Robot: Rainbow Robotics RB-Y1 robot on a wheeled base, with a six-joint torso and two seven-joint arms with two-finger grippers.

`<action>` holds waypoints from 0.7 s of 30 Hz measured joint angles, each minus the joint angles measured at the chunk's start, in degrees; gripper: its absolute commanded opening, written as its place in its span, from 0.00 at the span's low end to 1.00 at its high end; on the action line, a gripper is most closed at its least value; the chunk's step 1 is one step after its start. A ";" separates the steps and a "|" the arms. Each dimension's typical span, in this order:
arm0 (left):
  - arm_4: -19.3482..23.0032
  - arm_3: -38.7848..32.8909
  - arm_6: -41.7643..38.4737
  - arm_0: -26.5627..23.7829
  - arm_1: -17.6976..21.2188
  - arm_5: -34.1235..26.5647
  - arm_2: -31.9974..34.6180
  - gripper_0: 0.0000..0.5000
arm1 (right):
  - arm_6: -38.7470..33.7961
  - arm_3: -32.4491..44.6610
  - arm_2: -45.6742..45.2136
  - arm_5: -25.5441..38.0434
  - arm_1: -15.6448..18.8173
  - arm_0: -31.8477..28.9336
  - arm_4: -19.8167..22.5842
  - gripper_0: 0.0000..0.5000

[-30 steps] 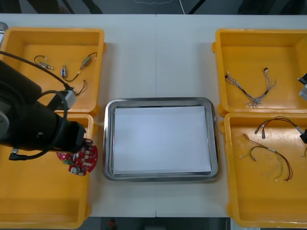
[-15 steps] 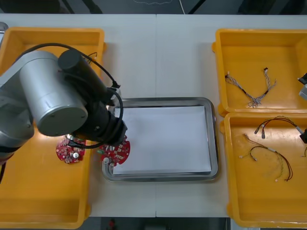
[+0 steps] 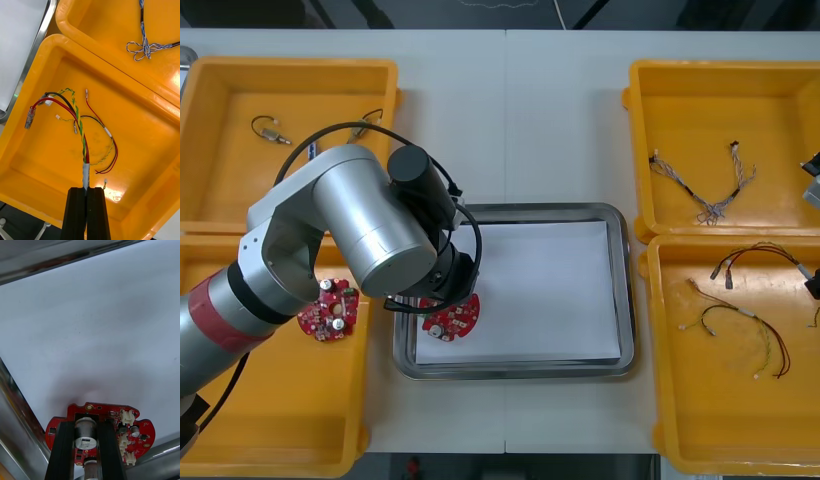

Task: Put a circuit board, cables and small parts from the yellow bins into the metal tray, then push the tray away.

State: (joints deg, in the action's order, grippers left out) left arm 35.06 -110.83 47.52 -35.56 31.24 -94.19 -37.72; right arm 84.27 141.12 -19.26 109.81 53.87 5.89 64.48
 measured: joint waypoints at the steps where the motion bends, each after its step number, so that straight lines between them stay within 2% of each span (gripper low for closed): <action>1: -0.19 0.23 -0.04 0.00 0.00 0.21 -0.32 0.01 | 0.00 0.00 0.00 0.00 0.00 0.00 0.00 0.00; 2: -0.38 0.36 -0.12 0.00 0.00 0.29 -0.59 0.01 | 0.00 0.00 0.00 0.00 0.00 0.00 0.00 0.00; 3: -0.51 0.42 -0.25 0.00 0.00 0.32 -0.81 0.06 | 0.00 0.00 0.00 0.00 0.00 0.00 0.00 0.00; 4: -0.56 0.45 -0.36 0.00 0.00 0.37 -1.00 0.25 | 0.00 0.00 0.00 0.00 0.00 0.00 0.00 0.00; 5: -0.60 0.46 -0.47 0.00 0.00 0.42 -1.15 0.25 | 0.00 0.00 0.00 0.00 0.00 0.00 0.00 0.00; 6: -0.61 0.47 -0.61 0.00 0.00 0.48 -1.24 0.76 | 0.00 0.00 0.00 0.00 0.00 0.00 0.00 0.00; 8: -0.62 0.49 -0.64 0.00 0.00 0.51 -1.27 1.00 | 0.00 0.00 0.00 0.00 0.00 0.00 0.00 0.00; 21: -0.62 0.29 -2.48 -0.01 -0.44 1.07 -1.25 1.00 | 0.00 0.00 0.00 0.00 0.00 0.00 0.00 0.00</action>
State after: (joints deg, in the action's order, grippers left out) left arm 34.44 -110.54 45.04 -35.57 30.79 -93.12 -38.97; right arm 84.27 141.12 -19.26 109.81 53.87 5.89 64.48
